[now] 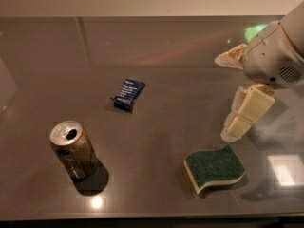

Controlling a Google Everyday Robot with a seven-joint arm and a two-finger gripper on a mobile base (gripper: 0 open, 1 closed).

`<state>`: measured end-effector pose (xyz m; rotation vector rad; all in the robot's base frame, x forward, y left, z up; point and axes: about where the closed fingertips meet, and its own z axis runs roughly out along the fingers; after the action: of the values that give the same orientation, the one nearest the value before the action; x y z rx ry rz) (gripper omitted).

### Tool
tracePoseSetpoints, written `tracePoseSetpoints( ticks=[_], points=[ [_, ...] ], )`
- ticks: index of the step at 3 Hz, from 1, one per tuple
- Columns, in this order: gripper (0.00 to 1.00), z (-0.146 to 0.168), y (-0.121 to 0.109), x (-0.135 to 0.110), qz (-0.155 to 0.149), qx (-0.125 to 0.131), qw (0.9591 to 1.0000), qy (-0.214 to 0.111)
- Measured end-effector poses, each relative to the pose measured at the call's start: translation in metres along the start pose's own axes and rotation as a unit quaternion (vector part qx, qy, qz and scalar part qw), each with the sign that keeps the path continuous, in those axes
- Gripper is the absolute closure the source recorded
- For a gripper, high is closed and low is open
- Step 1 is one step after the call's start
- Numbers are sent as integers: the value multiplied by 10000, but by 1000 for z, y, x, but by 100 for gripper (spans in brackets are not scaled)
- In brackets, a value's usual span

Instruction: Knock orange can over

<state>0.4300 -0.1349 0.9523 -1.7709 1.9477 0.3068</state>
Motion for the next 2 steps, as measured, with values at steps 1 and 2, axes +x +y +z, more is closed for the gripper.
tracePoseSetpoints(
  ticks=[1,2],
  points=[
    [0,24,22,-29,-265,-229,9974,-637],
    [0,56,43,-59,-530,-442,9913,-1117]
  ],
)
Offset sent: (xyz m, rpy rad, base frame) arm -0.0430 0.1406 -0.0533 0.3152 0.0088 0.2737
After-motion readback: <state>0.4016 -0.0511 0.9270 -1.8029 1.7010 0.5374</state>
